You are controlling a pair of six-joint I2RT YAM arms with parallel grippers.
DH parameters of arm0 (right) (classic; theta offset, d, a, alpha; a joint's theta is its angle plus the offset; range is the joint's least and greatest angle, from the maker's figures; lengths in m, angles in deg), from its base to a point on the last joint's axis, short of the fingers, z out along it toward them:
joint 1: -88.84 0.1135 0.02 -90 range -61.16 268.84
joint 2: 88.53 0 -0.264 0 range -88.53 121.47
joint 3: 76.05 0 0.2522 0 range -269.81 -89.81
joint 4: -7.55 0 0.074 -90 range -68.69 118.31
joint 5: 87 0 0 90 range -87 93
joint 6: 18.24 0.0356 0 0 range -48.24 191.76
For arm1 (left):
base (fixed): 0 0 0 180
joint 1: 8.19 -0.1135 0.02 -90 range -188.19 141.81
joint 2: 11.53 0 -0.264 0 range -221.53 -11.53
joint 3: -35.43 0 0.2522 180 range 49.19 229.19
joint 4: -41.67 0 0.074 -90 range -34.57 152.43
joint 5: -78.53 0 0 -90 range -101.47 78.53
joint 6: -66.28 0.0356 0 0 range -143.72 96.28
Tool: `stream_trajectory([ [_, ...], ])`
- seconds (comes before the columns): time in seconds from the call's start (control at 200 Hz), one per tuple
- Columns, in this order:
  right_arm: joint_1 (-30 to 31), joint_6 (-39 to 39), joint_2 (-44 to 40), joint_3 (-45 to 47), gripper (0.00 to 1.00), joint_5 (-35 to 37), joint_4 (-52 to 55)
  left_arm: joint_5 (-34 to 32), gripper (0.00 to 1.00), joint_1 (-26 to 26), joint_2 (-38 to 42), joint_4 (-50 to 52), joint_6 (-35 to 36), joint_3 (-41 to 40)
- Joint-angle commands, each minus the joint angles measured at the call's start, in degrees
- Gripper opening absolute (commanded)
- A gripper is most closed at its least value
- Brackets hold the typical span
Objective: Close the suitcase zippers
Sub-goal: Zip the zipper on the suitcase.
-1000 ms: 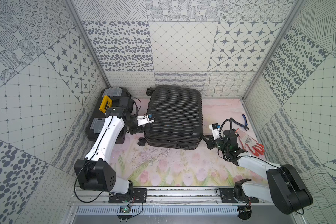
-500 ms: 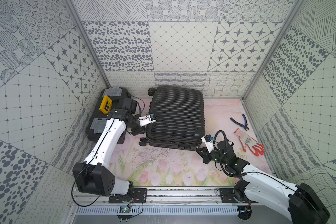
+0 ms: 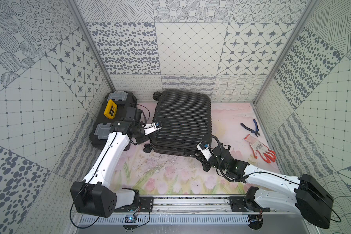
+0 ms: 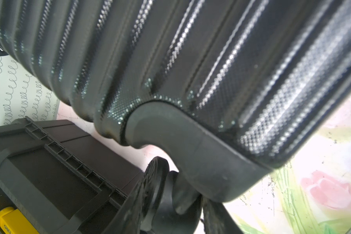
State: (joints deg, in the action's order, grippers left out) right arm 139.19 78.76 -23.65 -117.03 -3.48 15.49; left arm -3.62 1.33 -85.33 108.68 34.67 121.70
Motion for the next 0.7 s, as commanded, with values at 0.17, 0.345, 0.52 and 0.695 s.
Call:
stream_trajectory([
  [0.17, 8.1, -7.6, 2.6, -7.7, 0.00, -7.2, -1.7, 17.4, 0.15, 1.0, 0.9, 9.9, -13.2, -1.8],
  [0.345, 11.1, -9.1, 7.8, -13.0, 0.00, -4.3, -1.3, 19.6, 0.17, 1.8, 0.9, 11.8, -14.0, -1.8],
  [0.52, 14.5, -9.8, 12.7, -17.2, 0.00, -4.4, -2.8, 20.3, 0.18, 3.0, 1.3, 13.3, -14.6, -2.0],
  [0.695, 13.8, -1.4, 14.4, -17.3, 0.00, -5.3, -10.2, 18.7, 0.19, 3.5, 2.5, 13.9, -13.7, -3.7],
])
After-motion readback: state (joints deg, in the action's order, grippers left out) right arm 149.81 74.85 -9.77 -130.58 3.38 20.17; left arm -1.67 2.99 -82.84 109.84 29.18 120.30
